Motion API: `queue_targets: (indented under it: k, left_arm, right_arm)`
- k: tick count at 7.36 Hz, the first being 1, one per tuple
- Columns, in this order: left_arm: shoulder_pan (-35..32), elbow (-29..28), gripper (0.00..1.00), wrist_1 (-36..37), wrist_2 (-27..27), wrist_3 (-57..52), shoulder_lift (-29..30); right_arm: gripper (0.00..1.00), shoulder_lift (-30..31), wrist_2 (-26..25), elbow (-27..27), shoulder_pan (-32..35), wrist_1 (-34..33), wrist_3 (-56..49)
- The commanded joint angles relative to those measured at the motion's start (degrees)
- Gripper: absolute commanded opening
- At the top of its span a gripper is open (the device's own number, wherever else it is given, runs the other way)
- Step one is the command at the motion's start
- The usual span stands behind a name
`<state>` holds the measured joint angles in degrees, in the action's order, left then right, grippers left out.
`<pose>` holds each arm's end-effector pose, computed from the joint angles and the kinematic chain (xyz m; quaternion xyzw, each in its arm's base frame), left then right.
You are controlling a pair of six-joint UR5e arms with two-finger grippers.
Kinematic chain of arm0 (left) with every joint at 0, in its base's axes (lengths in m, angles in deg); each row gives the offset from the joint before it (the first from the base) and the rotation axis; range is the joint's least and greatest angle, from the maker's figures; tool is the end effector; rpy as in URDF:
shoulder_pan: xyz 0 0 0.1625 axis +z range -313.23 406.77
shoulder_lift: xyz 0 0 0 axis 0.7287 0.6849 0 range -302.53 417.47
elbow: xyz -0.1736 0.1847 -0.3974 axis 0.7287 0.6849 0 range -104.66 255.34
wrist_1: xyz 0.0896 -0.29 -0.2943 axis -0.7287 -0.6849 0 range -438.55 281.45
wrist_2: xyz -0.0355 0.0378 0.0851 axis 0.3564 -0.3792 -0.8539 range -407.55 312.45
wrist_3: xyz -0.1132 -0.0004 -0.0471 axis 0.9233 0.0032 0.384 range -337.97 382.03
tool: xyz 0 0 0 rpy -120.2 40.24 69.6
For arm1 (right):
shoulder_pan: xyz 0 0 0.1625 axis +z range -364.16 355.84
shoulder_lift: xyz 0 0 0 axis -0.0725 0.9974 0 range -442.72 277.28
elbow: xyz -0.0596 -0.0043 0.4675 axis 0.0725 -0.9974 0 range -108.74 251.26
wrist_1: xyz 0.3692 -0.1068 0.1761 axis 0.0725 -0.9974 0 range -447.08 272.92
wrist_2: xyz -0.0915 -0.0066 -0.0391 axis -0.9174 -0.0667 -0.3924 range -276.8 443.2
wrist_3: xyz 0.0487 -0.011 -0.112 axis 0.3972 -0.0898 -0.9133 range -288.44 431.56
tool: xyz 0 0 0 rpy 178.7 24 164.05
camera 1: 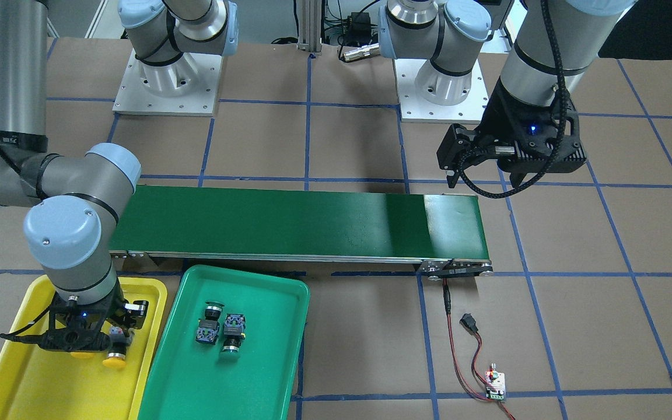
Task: Sort buttons by color to trays
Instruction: 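Carry the yellow-capped button with the right gripper into the yellow tray, then open the right gripper and release the button in the yellow tray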
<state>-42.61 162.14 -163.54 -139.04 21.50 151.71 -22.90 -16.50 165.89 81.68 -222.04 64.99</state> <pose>-0.1243 -0.5452 0.5099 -0.0012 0.9993 -0.0345 0.0134 0.0625 -0.6921 0.2394 0.0134 -0.9924 0.0799 0.0921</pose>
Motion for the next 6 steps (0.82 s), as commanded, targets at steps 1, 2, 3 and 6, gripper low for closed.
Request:
queue_targets:
  k: [1,2,3,6]
  left_arm:
    - [0.0,0.0,1.0,0.0,0.0,0.0,0.1]
    - [0.0,0.0,1.0,0.0,0.0,0.0,0.1]
    - [0.0,0.0,1.0,0.0,0.0,0.0,0.1]
    - [-0.1,0.0,1.0,0.0,-0.2,0.0,-0.2]
  right_arm:
    - [1.0,3.9,0.0,0.4,0.4,5.1,-0.1]
    - [1.0,8.4,1.9,0.3,1.0,11.0,0.0]
    - [1.0,11.3,2.7,0.4,1.1,16.3,0.1]
    - [1.0,23.5,2.8,0.6,0.7,36.3,0.7]
